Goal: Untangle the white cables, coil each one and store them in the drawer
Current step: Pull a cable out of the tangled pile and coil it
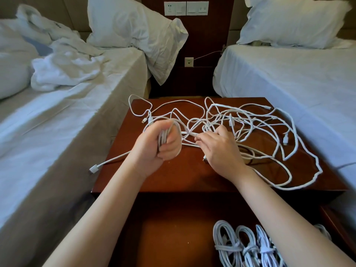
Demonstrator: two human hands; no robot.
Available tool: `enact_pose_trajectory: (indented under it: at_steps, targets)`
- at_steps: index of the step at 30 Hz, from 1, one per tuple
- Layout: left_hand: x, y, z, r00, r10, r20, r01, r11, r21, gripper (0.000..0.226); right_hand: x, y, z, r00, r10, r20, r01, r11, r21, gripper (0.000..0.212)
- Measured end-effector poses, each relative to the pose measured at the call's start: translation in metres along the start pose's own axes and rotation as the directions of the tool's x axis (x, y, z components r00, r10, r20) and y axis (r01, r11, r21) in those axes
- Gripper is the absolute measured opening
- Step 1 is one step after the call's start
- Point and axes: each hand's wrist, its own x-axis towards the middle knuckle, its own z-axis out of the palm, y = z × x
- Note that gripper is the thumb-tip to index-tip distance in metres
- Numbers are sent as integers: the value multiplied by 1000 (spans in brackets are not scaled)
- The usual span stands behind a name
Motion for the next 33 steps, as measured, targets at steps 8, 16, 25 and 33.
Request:
enact_pose_trajectory:
  at_steps: [8,16,25,33]
  targets:
    - [-5,24,-6,963,265,-54,-270,951,-149,33,0,-3,0,999,46,10,-46,998,37,18]
    - [-4,28,-8,930,352,-101,-364,919,-148,32,4,3,-2,990,143,-13,-141,985,95,31]
    - [-1,25,6,899,343,-272,-376,923,-77,40,9,5,-7,972,209,110,-218,973,75,29]
    - [15,29,23,891,295,-345,-396,876,-275,19,3,-1,-2,1000,-5,-12,4,999,-54,8]
